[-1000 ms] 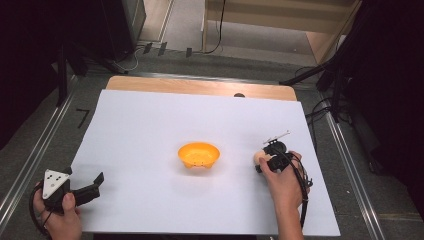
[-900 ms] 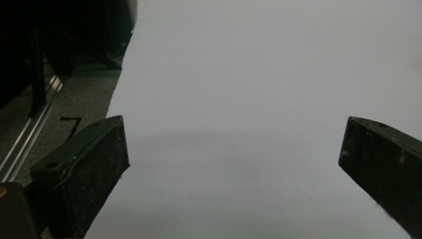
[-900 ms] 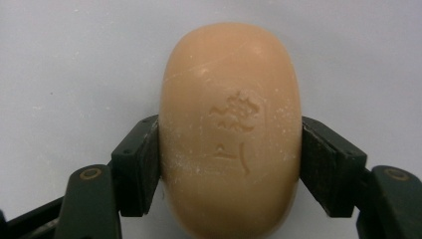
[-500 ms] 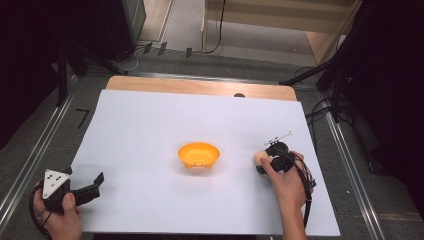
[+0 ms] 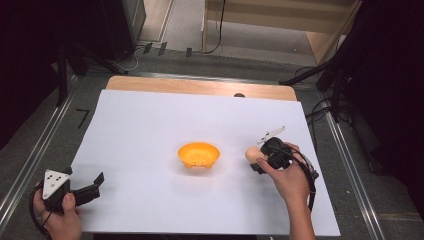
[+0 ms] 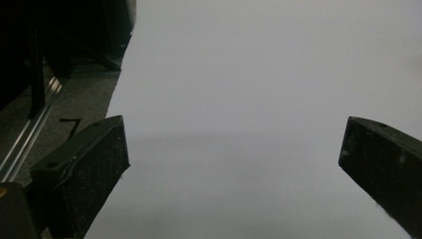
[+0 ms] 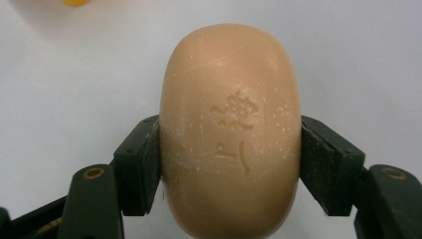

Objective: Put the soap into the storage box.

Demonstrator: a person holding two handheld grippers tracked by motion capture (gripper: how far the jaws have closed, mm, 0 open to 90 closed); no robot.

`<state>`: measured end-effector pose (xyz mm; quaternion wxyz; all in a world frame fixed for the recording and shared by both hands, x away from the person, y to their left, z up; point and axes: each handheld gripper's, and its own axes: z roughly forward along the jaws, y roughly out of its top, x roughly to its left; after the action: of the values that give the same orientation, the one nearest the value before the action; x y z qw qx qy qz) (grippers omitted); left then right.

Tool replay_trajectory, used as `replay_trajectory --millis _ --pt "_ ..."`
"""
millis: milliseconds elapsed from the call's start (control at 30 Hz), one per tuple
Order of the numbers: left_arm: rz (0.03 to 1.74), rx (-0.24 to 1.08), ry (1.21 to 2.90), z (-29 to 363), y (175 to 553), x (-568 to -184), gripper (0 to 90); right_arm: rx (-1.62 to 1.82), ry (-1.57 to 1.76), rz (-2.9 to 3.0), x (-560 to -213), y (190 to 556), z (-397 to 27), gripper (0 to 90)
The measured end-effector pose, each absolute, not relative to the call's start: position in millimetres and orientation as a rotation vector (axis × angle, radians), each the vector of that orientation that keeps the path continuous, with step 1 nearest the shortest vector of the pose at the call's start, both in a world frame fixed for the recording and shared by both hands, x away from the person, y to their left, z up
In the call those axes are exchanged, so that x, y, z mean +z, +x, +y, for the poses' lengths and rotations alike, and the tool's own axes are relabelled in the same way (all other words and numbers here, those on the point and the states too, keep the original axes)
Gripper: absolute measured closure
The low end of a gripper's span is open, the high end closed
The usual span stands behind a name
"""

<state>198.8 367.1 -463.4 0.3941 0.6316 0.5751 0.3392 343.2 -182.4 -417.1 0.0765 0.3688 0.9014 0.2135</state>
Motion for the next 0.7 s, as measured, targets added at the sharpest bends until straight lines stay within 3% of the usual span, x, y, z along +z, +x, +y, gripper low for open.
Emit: replay_trajectory --millis 700 --pt "1.458 0.854 1.596 367.4 199.2 -463.6 0.0 0.677 0.738 2.804 -391.1 355.6 -128.1 32.9"
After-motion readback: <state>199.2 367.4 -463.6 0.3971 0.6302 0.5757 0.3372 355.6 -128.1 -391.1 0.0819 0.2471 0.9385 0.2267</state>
